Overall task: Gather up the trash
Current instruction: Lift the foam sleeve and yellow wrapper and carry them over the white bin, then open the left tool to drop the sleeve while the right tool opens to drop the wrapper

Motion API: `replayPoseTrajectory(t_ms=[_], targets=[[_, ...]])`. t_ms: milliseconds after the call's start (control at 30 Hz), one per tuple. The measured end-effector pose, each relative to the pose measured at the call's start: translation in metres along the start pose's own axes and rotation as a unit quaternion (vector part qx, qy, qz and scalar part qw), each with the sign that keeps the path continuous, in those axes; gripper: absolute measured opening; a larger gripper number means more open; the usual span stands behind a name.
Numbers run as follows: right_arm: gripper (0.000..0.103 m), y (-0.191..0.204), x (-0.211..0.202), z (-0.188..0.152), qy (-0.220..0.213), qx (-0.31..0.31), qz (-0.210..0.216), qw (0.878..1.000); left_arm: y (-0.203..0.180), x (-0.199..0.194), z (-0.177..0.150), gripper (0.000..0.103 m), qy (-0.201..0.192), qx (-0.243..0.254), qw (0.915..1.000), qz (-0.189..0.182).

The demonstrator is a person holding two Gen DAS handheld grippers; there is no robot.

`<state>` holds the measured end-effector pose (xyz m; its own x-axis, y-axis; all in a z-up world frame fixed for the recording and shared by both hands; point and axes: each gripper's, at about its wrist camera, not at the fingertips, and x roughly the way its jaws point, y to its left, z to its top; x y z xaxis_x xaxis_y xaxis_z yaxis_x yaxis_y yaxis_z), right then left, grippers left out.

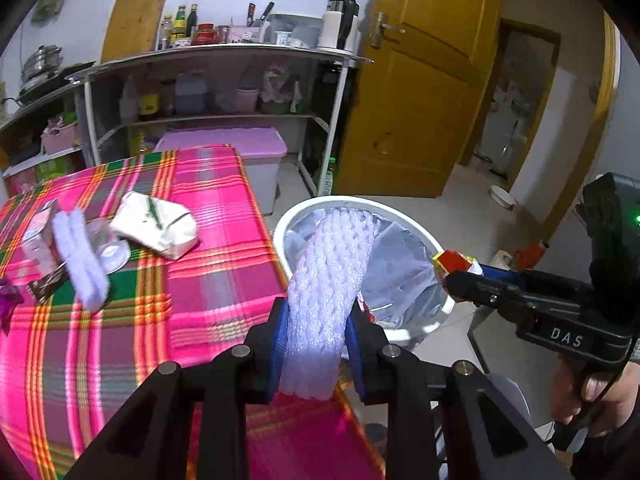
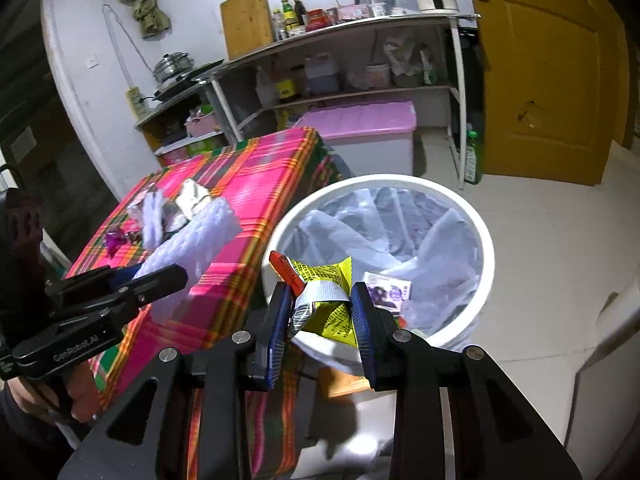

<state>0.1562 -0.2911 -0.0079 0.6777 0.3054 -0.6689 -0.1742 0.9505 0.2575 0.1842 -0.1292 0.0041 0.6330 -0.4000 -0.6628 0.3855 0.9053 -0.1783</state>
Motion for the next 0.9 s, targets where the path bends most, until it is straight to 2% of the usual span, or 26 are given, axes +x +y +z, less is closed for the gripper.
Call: replayPoseTrajectory(t_ms=[500, 667, 900], targets=[[0.033, -0.045, 0.033, 0.011, 0.023, 0.030, -0.026, 0.999, -0.017, 0.072, 0.021, 0.028, 0.041, 0.008, 0.9989, -0.022], [0.037, -0.053, 0.041, 0.014, 0.028, 0.036, -0.029, 0.999, -0.019, 0.087, 0.024, 0.030, 0.052, 0.007, 0.9983, -0.027], [0.044, -0.055, 0.045, 0.013, 0.031, 0.039, -0.034, 0.998, -0.019, 0.091, 0.027, 0.046, 0.052, 0.001, 0.9979, -0.038]])
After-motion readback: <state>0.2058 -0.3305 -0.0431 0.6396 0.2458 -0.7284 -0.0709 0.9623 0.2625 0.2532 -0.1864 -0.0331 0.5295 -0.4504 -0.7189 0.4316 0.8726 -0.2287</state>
